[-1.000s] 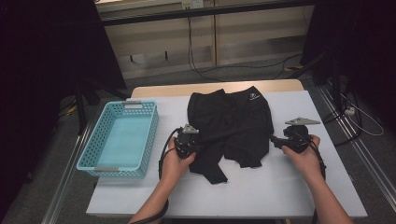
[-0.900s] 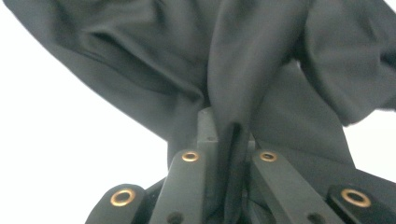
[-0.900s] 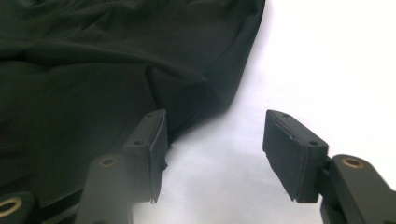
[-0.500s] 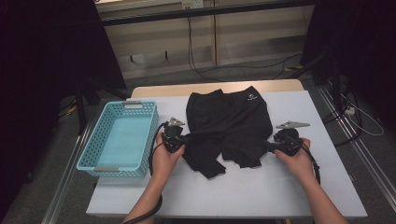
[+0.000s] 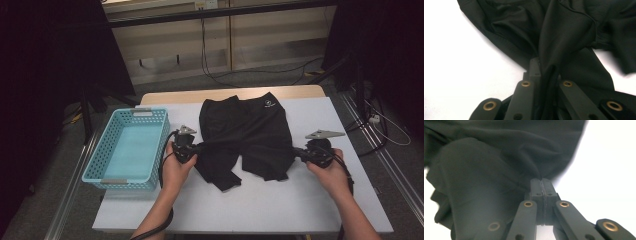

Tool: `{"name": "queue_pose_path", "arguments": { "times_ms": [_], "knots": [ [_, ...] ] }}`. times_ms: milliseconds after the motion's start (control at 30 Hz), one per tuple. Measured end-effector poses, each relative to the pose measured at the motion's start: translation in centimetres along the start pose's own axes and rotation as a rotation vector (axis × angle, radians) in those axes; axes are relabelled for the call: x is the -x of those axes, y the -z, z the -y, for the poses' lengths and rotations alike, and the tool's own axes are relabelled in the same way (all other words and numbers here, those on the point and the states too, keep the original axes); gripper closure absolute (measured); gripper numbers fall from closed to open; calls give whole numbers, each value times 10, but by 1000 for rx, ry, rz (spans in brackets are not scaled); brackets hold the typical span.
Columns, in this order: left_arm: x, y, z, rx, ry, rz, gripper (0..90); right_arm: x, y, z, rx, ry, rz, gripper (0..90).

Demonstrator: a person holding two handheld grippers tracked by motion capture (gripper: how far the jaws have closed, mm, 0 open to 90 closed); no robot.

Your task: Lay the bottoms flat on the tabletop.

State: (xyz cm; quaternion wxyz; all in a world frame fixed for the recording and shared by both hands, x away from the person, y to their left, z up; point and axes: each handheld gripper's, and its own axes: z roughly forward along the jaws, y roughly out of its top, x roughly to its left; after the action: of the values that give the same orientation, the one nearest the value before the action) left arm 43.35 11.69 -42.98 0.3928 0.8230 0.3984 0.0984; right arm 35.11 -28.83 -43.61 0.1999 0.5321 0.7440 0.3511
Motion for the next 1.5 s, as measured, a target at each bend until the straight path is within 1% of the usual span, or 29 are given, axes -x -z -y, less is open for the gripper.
{"name": "queue_pose_path", "arguments": {
  "times_ms": [67,100,167,200,233,267,300,333,400,433,500,567,633,700,733,800,867,900,933,967,1000,1067,1100,1133,1200,1267,1367,1433,1500],
  "knots": [
    [0,-2,1,-3,0,1,871,10,9,6,9,-15,36,900],
    [0,-3,1,-4,-5,-2,871,15,12,10,9,-15,50,900],
    [2,-5,1,-11,-5,3,871,21,17,16,0,-22,83,896],
    [3,-6,1,-16,-9,5,870,22,19,18,-4,-19,92,873],
    [3,-7,1,-18,-13,5,870,22,21,20,-9,-19,107,829],
    [4,-7,1,-17,-17,11,870,21,23,21,-4,-9,131,769],
    [5,-8,0,-14,-20,13,869,19,24,21,5,4,139,719],
    [5,-8,0,-10,-13,20,868,16,26,20,18,8,129,686],
    [6,-9,0,-7,-12,32,861,8,27,17,38,28,108,664],
    [7,-9,-1,-8,-10,38,858,1,27,15,47,44,89,652],
    [8,-10,-1,-2,-9,43,839,-13,23,12,46,68,36,654],
    [9,-10,-1,8,-10,50,791,-31,16,11,38,98,-35,648],
    [11,-10,-1,21,-9,57,734,-49,8,10,32,122,-96,618],
    [12,-9,-1,33,-23,60,668,-66,-2,8,26,154,-134,573],
    [12,-9,-1,46,-32,57,600,-73,-6,8,17,176,-138,548],
    [14,-9,-2,70,-43,59,484,-83,-16,6,2,221,-138,520],
    [15,-9,-2,74,-52,64,411,-89,-24,6,-9,241,-135,520],
    [15,-8,-2,72,-64,62,385,-90,-29,6,-22,252,-131,530],
    [16,-7,-2,78,-67,61,366,-91,-32,7,-38,268,-122,571],
    [17,-7,-2,90,-57,61,350,-92,-33,7,-26,281,-110,698],
    [17,-6,-3,87,-67,61,343,-90,-33,6,-29,284,-119,785],
    [17,-4,-3,88,-71,62,341,-86,-29,4,-22,246,-138,860],
    [17,-3,-3,89,-72,64,340,-83,-25,3,-15,225,-157,877],
    [17,-2,-3,91,-74,63,339,-80,-21,2,-4,212,-163,890],
    [18,-2,-3,92,-74,63,339,-72,-11,1,13,189,-159,895],
    [18,-1,-3,93,-72,70,340,-62,0,1,43,158,-155,896],
    [20,-1,-4,91,-80,76,341,-41,15,1,78,107,-126,897],
    [21,-2,-5,92,-82,81,341,-26,23,3,95,71,-89,899],
    [22,-2,-6,92,-85,82,340,-12,27,7,91,53,-46,900]
  ]
}}
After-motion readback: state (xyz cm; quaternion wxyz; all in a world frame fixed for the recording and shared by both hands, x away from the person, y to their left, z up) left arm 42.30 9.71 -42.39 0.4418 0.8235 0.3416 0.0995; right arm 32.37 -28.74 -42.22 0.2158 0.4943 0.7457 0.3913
